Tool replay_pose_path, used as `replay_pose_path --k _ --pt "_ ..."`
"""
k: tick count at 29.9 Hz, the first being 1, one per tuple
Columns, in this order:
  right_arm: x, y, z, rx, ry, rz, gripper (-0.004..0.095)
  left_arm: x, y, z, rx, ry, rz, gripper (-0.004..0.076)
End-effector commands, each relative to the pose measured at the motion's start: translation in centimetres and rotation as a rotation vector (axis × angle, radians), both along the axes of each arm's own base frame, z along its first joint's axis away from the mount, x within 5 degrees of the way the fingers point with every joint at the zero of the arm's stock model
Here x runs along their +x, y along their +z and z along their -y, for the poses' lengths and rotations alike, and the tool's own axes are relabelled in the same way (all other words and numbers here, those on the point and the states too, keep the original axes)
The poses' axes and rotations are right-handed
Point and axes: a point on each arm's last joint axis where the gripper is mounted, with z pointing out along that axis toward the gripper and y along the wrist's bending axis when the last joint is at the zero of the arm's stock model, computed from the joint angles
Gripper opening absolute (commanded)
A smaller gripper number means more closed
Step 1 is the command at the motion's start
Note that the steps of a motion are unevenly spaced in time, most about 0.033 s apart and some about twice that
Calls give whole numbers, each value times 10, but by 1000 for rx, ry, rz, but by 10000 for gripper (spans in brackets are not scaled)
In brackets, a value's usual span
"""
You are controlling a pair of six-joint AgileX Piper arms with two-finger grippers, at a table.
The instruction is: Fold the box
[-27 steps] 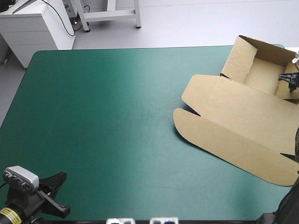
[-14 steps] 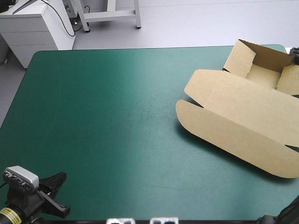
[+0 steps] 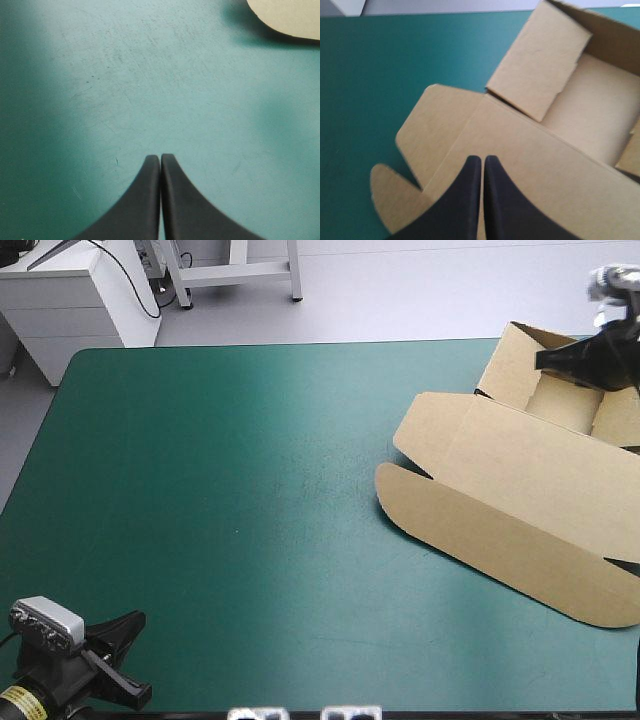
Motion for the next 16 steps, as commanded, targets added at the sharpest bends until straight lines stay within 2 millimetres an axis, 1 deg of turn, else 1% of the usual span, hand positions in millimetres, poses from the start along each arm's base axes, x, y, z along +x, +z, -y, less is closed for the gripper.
replay_pose_path --k 1,3,6,7,9,10,12,13,16 --pt "-28 7 -33 -45 92 53 2 3 12 3 -44 -11 55 -8" --pt "-41 2 -49 -64 140 86 3 2 12 3 -46 -12 54 -8" --pt "-61 -8 -63 -82 170 144 3 1 12 6 -88 -31 29 -8" --pt "-73 -9 -67 -81 184 170 2 0 12 7 -101 -38 21 -8" --pt "-88 -17 -70 -72 196 191 1 -1 12 9 -126 -51 7 -8" --pt "-100 -20 -71 -67 197 213 0 -1 12 9 -128 -52 6 -8" --pt "-117 -31 -69 -63 184 246 0 -1 12 8 -120 -48 10 -8" --pt "-130 -36 -67 -66 173 275 0 -1 12 8 -115 -45 14 -8" --pt "-152 -65 -63 -56 150 286 0 0 12 7 -103 -39 20 -8"
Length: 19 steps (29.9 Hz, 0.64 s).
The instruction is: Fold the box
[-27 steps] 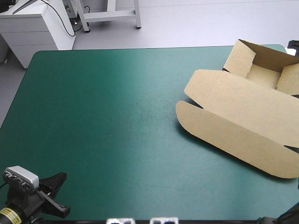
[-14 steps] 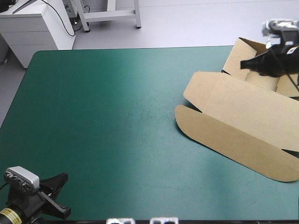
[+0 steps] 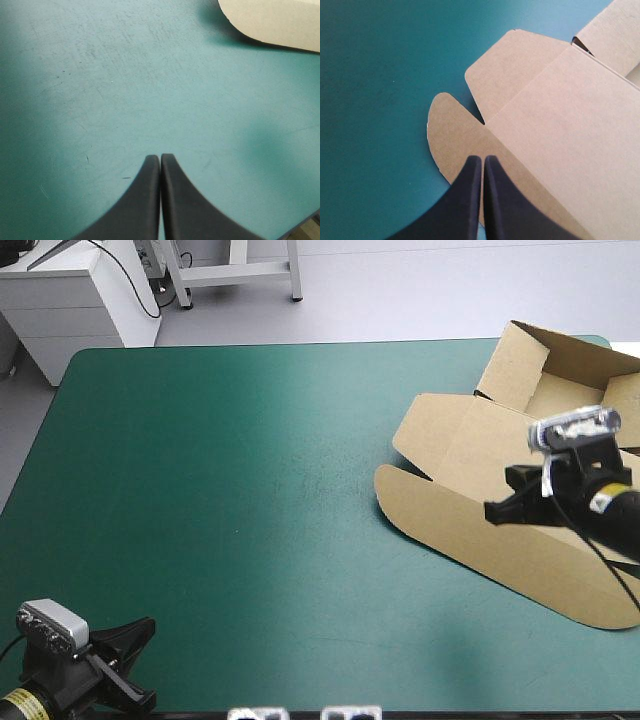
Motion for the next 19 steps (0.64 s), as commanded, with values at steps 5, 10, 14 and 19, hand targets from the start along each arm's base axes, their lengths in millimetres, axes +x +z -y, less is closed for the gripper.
replay_pose_path --k 5,10,14,19 --pt "-52 -48 8 35 -46 148 -1 4 12 1 -30 4 63 -8" --pt "-77 -82 13 54 -88 277 -1 6 12 -2 12 27 88 -8" --pt "-91 -105 15 61 -99 318 -1 6 12 -3 20 31 93 -8" --pt "-107 -122 18 43 -97 362 -1 6 11 -3 51 13 111 -8"
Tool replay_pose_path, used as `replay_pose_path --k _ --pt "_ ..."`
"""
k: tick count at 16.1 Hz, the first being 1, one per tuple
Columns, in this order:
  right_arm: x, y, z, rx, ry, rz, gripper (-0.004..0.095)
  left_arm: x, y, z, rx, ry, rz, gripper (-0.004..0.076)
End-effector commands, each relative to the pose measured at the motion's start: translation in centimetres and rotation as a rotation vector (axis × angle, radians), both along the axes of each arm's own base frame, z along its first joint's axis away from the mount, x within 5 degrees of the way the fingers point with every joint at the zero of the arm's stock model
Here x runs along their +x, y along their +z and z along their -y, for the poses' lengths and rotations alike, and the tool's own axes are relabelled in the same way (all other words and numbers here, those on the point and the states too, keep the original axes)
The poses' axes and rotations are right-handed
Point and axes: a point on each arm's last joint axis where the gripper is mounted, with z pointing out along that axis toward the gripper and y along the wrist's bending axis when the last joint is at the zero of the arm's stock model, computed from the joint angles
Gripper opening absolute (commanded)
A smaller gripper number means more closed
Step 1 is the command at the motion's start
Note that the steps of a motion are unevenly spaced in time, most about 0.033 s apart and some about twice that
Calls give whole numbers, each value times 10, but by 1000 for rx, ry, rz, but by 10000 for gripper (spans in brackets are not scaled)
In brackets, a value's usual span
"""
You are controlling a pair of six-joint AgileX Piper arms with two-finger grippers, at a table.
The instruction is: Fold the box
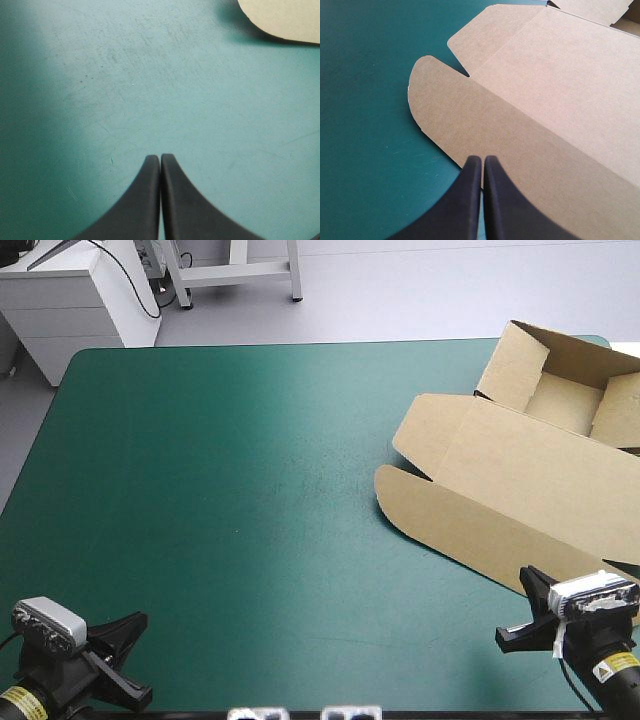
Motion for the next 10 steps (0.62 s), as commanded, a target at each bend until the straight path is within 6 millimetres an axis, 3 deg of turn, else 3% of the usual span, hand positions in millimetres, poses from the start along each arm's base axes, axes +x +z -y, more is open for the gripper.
replay_pose_path --k 1,6,10 --pt "-6 7 3 -12 -21 121 -1 3 12 2 -17 -11 70 -8" --pt "-12 0 3 -33 -15 91 0 2 -5 1 -14 -12 68 -8" --pt "-13 -3 3 -44 -9 63 0 -1 -4 -1 -34 -13 96 -8"
